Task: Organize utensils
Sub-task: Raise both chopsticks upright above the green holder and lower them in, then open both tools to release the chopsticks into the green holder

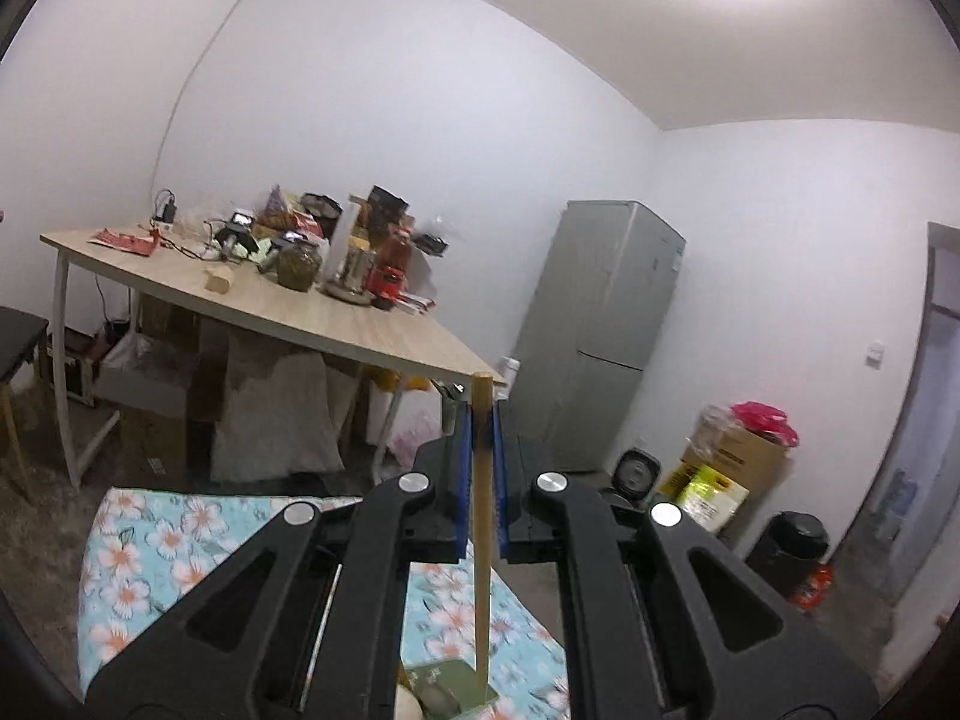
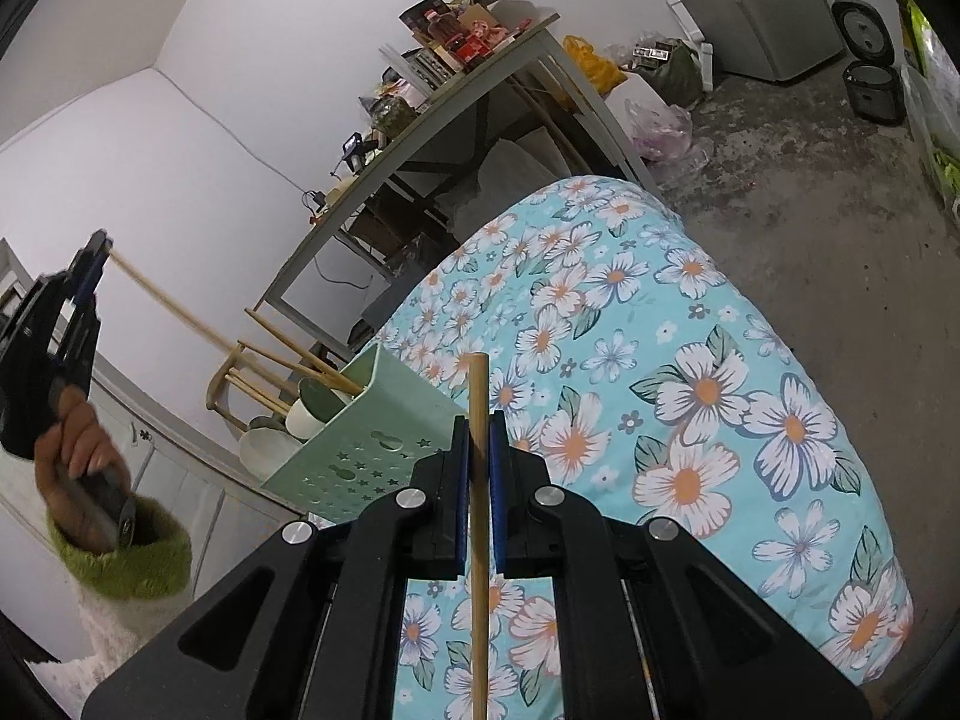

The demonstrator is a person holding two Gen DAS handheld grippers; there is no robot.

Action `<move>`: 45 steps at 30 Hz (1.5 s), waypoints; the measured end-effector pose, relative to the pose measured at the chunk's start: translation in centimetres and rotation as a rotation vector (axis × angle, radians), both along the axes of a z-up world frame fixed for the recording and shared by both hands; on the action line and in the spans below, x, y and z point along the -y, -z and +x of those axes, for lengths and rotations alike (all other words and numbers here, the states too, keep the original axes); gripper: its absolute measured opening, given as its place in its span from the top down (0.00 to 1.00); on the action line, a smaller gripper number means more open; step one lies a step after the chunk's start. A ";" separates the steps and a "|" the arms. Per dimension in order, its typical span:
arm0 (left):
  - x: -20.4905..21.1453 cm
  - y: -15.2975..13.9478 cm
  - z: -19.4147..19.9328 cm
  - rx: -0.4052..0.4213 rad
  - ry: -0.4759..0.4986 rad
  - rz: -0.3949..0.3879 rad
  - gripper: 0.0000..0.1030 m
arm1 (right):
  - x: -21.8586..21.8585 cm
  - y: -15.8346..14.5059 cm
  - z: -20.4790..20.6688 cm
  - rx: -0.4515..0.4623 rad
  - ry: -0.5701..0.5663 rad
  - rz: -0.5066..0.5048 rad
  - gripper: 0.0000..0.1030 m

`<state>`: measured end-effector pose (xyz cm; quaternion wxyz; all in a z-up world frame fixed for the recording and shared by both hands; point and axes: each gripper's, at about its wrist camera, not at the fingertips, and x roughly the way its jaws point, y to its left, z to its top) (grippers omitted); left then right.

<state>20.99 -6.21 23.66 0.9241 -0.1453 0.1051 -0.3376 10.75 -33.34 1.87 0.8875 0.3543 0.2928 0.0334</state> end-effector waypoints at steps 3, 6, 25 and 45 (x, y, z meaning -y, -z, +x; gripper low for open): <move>1.3 0.8 1.2 0.013 -0.033 0.027 0.94 | 0.4 0.2 0.1 -0.007 0.005 0.005 0.94; 3.0 2.3 2.5 0.006 -0.060 0.070 0.94 | 0.7 0.3 0.2 -0.016 0.008 0.007 0.94; 2.8 9.3 3.2 -0.145 -0.014 0.078 0.75 | 0.9 0.5 0.1 -0.031 0.014 0.005 0.94; -4.2 14.2 -6.2 -0.213 0.101 0.221 0.41 | 0.1 -11.9 -1.1 0.249 0.082 -0.248 0.94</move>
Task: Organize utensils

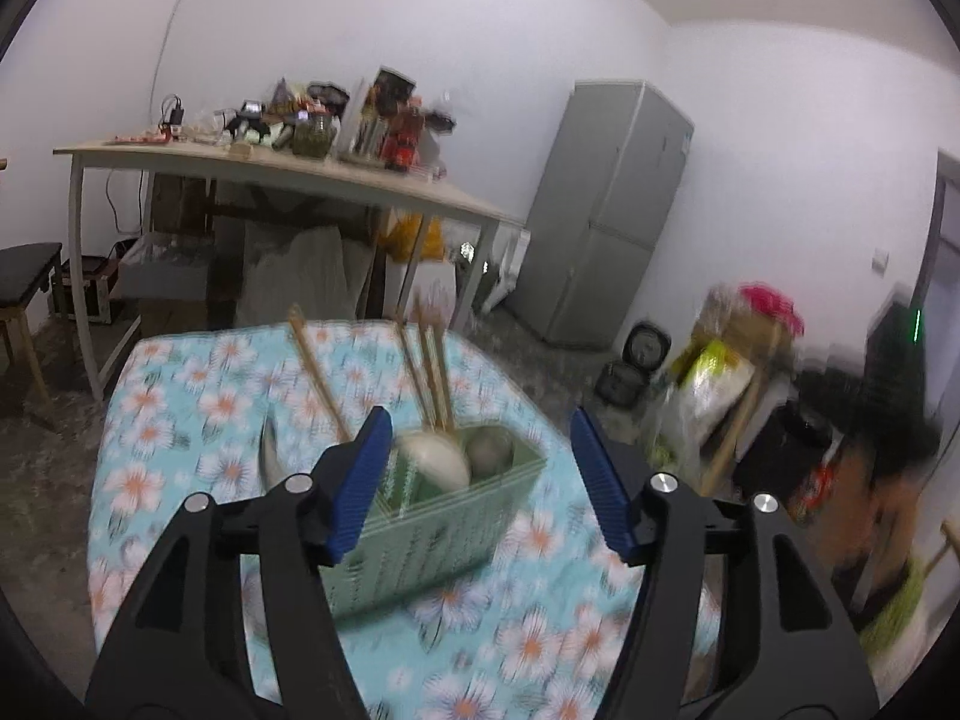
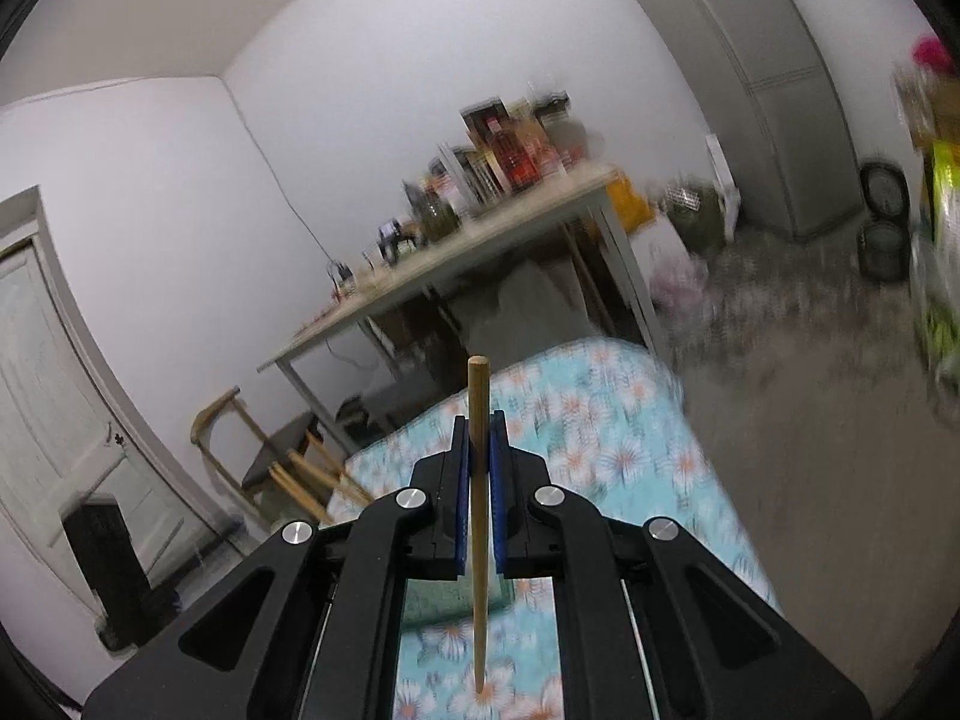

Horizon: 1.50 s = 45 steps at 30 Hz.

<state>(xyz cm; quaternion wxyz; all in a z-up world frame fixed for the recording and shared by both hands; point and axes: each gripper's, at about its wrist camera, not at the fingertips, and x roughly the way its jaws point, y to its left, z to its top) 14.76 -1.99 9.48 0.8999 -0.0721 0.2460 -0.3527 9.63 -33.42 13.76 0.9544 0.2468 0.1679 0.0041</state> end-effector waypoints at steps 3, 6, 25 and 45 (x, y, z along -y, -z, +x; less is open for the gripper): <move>-0.7 2.7 -1.1 -0.068 0.012 0.041 0.37 | -0.7 -2.9 0.8 0.073 0.000 -0.057 0.94; -1.5 5.2 -1.6 -0.143 0.009 0.060 0.37 | -1.7 -5.6 2.2 0.137 -0.017 -0.103 0.94; -4.3 8.0 -1.3 -0.206 -0.060 0.072 0.34 | -7.3 -3.5 13.1 0.046 -0.099 -0.187 0.94; -4.3 7.1 -2.5 -0.215 -0.121 0.063 0.18 | -6.3 2.7 6.5 -0.140 -0.103 -0.088 0.32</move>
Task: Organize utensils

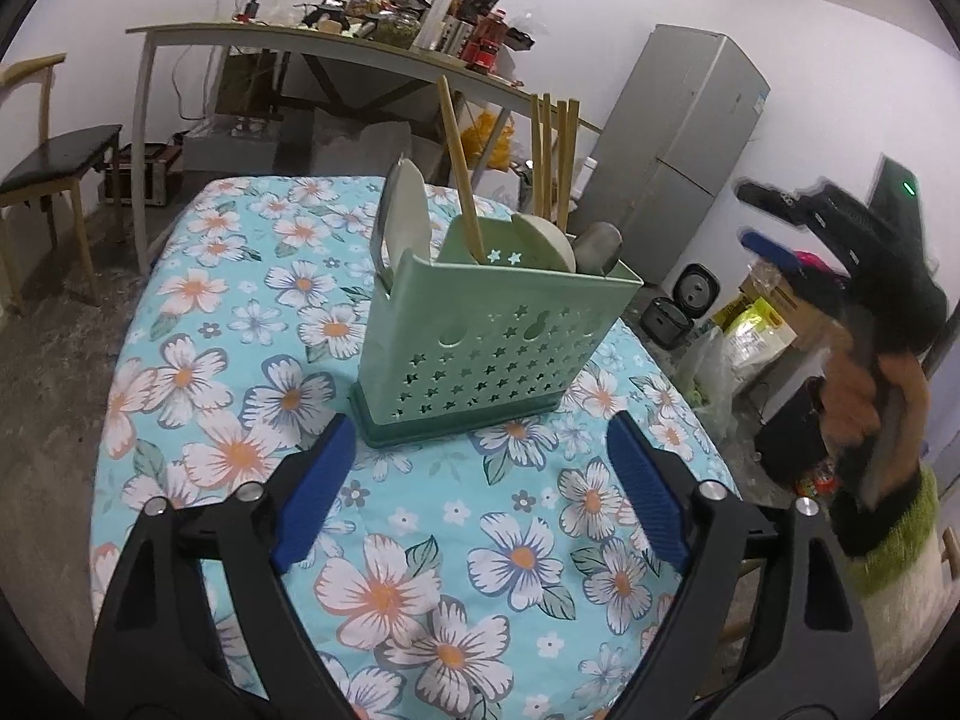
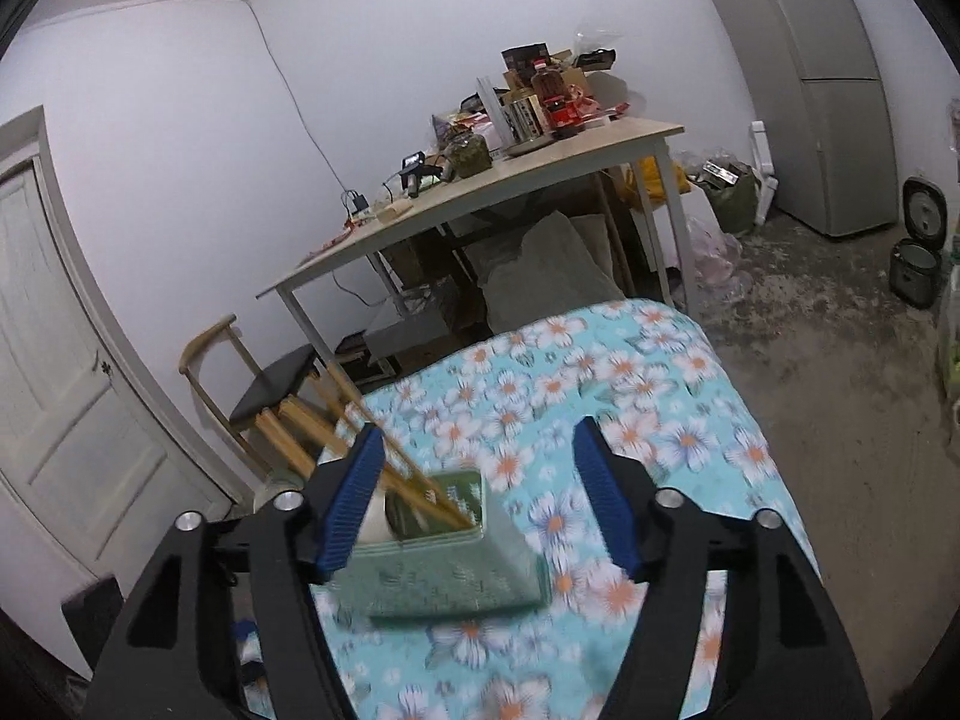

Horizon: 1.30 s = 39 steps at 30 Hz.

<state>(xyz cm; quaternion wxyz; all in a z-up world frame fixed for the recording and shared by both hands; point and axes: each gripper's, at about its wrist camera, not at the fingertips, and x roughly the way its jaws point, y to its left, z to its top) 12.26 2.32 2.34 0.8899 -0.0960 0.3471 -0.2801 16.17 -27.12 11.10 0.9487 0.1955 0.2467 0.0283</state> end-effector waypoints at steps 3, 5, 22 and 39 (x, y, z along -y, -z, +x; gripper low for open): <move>-0.1 -0.7 -0.5 0.007 -0.046 0.020 0.12 | -1.0 0.9 -2.5 -0.029 0.002 -0.049 0.26; -0.3 -1.2 -0.8 0.006 -0.088 0.035 0.11 | -2.0 1.7 -4.0 -0.058 -0.004 -0.096 0.21; -1.2 -1.1 -4.5 -0.014 -0.245 0.158 0.08 | -7.8 6.8 -9.9 -0.183 -0.048 -0.342 0.06; 0.4 -2.7 -6.0 0.102 -0.346 0.352 0.08 | -8.4 6.4 -11.8 -0.207 -0.004 -0.374 0.06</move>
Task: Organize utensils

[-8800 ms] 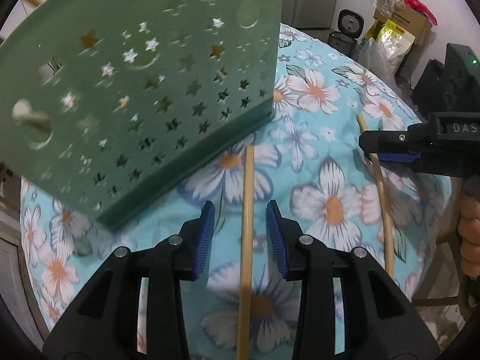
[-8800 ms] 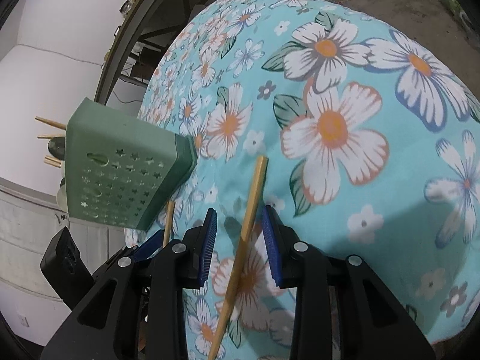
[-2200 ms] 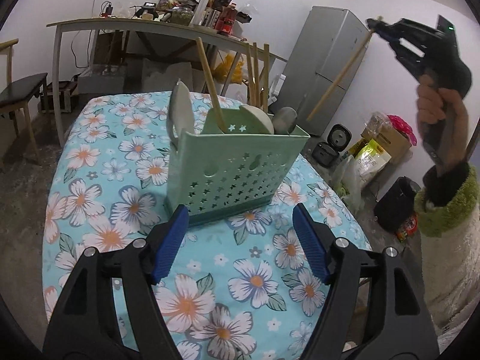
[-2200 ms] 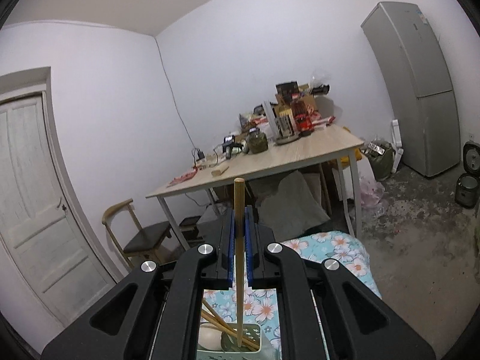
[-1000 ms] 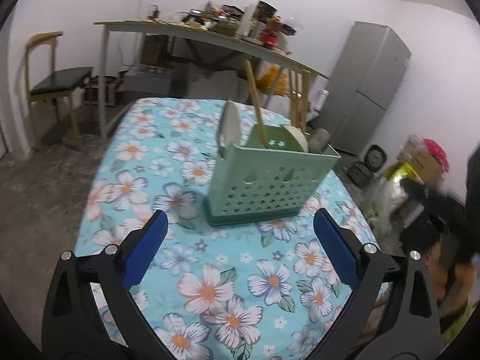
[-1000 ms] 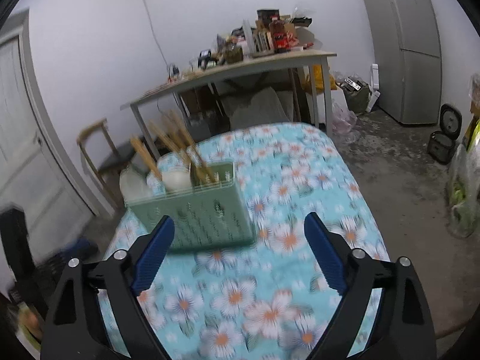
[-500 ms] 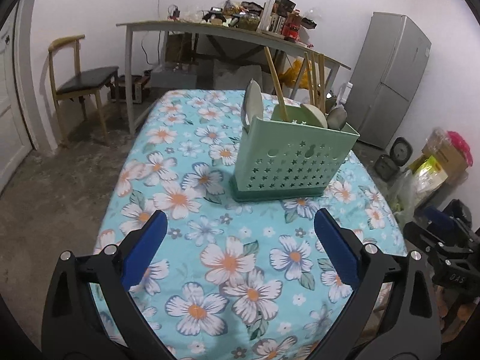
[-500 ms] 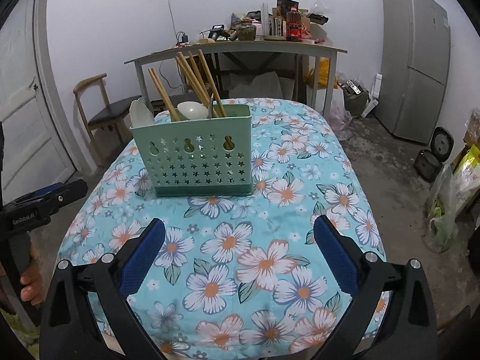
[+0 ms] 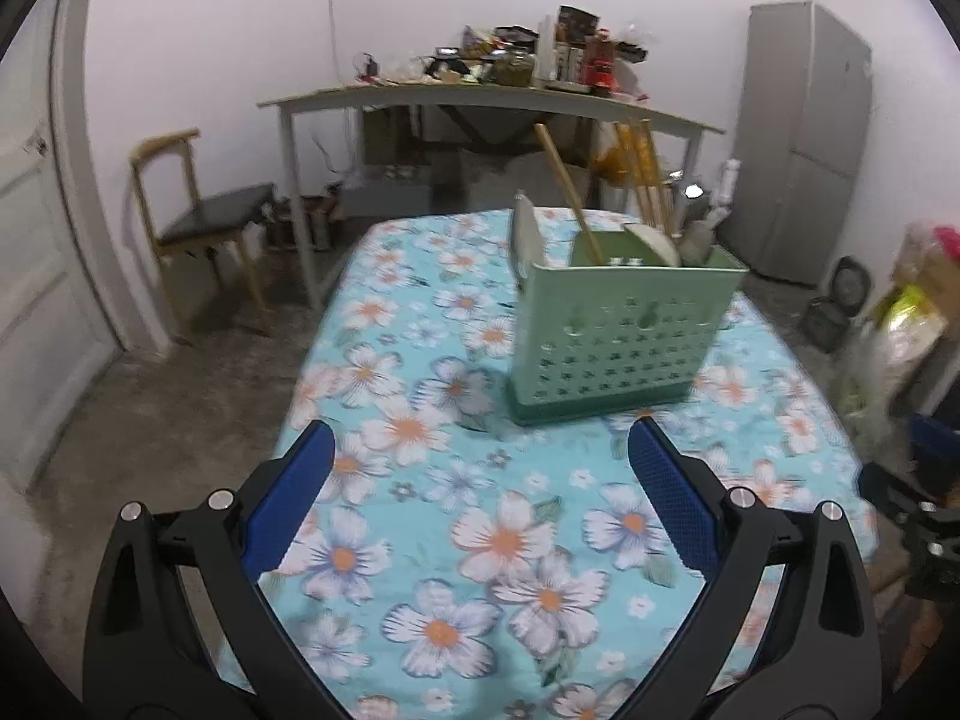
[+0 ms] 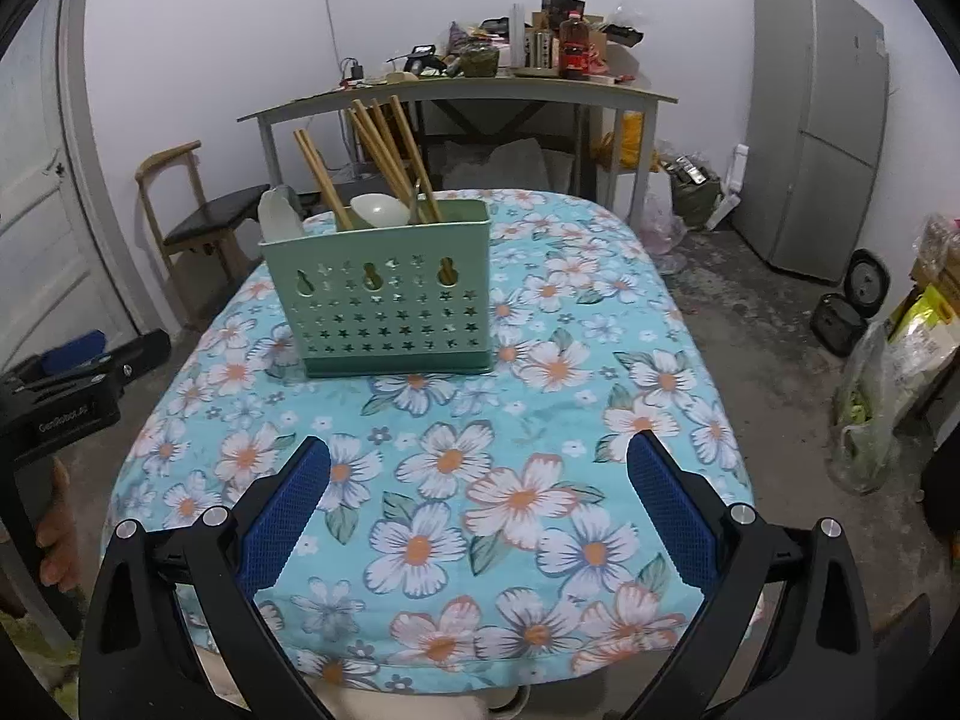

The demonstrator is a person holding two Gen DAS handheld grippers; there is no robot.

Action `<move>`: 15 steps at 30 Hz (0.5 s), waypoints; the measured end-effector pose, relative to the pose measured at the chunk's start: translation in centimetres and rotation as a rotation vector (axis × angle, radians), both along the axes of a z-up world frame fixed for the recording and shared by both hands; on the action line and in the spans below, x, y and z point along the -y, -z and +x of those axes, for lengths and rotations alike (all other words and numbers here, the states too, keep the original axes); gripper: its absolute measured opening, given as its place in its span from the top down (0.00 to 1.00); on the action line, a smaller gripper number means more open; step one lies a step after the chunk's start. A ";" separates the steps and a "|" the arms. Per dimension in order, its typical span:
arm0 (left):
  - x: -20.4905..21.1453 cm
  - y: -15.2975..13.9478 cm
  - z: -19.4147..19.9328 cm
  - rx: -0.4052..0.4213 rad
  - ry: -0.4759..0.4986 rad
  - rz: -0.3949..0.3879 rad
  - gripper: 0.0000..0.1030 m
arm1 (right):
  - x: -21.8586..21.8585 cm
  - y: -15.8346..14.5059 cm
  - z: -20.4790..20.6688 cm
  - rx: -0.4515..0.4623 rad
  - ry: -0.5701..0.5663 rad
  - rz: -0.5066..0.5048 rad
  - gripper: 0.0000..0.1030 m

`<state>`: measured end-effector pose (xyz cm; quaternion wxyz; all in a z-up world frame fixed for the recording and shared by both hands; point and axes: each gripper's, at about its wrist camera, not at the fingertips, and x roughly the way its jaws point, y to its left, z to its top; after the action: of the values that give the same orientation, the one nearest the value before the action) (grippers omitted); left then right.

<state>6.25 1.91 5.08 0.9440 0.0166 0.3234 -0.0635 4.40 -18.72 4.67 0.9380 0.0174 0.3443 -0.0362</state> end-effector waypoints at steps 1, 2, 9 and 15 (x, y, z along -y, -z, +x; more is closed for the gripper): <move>0.2 0.0 0.1 0.000 -0.010 0.019 0.08 | 0.0 0.0 -0.1 -0.001 0.010 -0.013 0.06; 0.3 0.0 0.1 -0.002 -0.016 0.029 0.08 | 0.0 0.0 -0.1 -0.003 0.017 -0.024 0.06; 0.2 -0.7 0.8 -0.047 -0.071 -0.024 0.08 | -0.4 0.0 -0.3 0.004 0.048 -0.126 0.06; 1.1 -1.5 0.9 -0.039 -0.099 -0.013 0.08 | -1.5 -0.2 -0.4 0.021 0.023 -0.174 0.06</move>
<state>7.13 0.77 6.60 0.9396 -0.0068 0.3416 -0.0191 3.98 -17.24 4.90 0.9391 -0.0596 0.3296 -0.0766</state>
